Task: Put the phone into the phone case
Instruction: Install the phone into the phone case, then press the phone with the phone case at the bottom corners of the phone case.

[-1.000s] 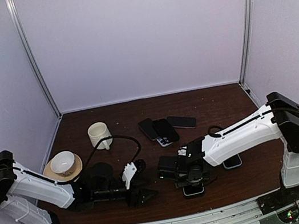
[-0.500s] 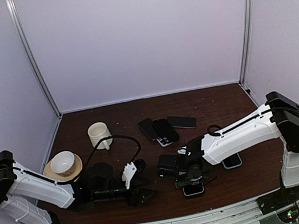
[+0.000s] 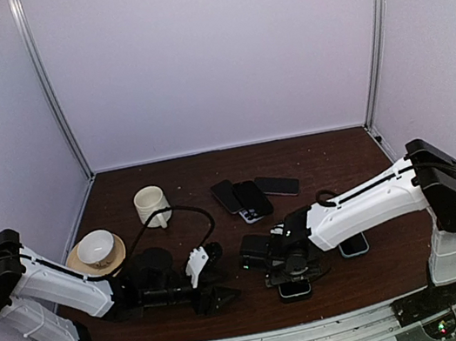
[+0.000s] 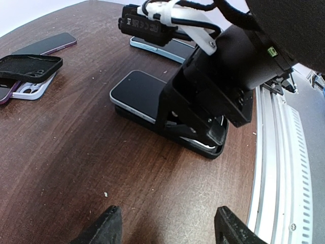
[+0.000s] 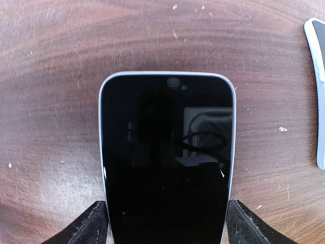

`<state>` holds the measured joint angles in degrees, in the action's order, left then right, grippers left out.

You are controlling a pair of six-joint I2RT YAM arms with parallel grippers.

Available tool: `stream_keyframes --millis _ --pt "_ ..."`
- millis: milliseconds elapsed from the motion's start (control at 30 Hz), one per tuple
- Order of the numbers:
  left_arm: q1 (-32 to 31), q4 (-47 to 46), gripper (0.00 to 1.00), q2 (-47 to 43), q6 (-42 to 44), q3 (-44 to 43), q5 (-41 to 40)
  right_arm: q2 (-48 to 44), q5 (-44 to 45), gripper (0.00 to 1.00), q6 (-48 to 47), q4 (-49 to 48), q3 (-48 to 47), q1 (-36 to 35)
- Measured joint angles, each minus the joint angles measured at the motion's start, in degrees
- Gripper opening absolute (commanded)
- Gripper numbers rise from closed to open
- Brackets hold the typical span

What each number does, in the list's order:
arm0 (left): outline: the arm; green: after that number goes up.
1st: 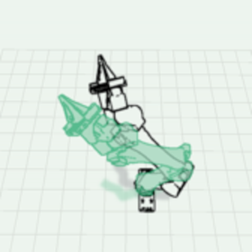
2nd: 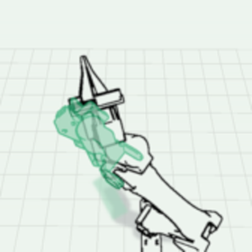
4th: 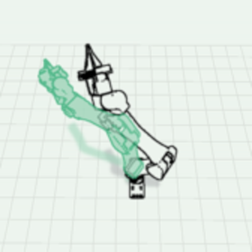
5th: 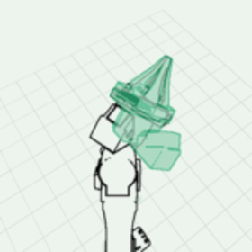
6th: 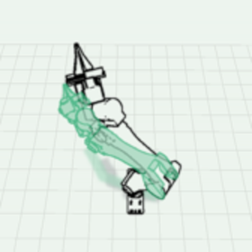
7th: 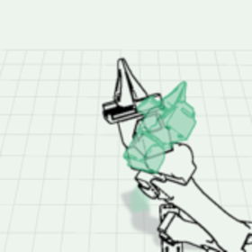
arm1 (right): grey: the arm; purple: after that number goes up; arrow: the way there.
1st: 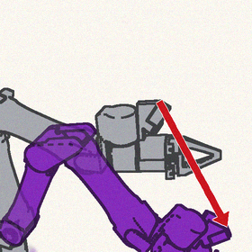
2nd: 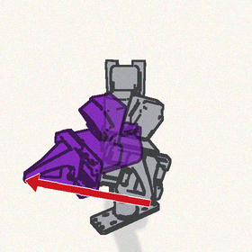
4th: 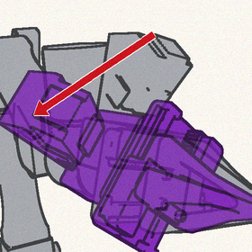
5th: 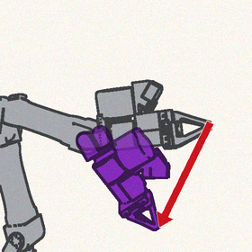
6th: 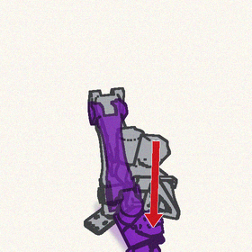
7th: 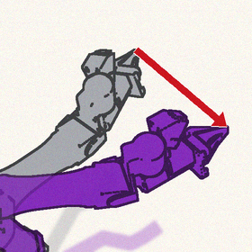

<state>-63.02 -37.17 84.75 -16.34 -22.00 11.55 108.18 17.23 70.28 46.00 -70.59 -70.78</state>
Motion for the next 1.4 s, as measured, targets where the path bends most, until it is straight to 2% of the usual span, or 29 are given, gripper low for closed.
stream_keyframes --millis 333,467,633,800,867,1100,1233,1400 --pt "0.0 0.0 0.66 0.0 0.0 0.0 0.0 0.0 -1.49 0.84 -0.31 1.51 -0.11 -0.17" --pt "0.0 0.0 0.66 0.0 0.02 0.0 0.0 0.0 -1.55 0.81 -1.95 5.38 -2.43 -0.35" --pt "0.0 0.24 0.66 0.07 0.02 -0.22 0.0 -0.63 -1.55 0.66 -4.17 11.34 -7.72 -1.57" --pt "0.09 0.81 0.66 0.09 -0.04 -0.55 -0.04 -0.96 -2.38 0.34 -5.68 14.38 -11.17 -3.74" --pt "0.5 1.9 0.66 -0.52 -0.68 -0.55 -0.48 -0.96 -2.84 0.25 -6.03 14.43 -12.07 -4.28" --pt "1.92 6.78 0.67 -8.72 -2.75 -0.57 -8.94 -0.02 -5.73 0.16 -5.31 9.9 -9.75 -4.79" --pt "1.92 8.11 0.67 -8.57 -2.99 -0.61 -11.45 0.39 -7.21 0.15 -4.92 7.74 -7.32 -4.79" --pt "1.92 10.95 0.67 -7.41 -3.1 -1.18 -12.85 0.76 -8.87 0.07 -3.48 4.76 -3.85 -4.81"
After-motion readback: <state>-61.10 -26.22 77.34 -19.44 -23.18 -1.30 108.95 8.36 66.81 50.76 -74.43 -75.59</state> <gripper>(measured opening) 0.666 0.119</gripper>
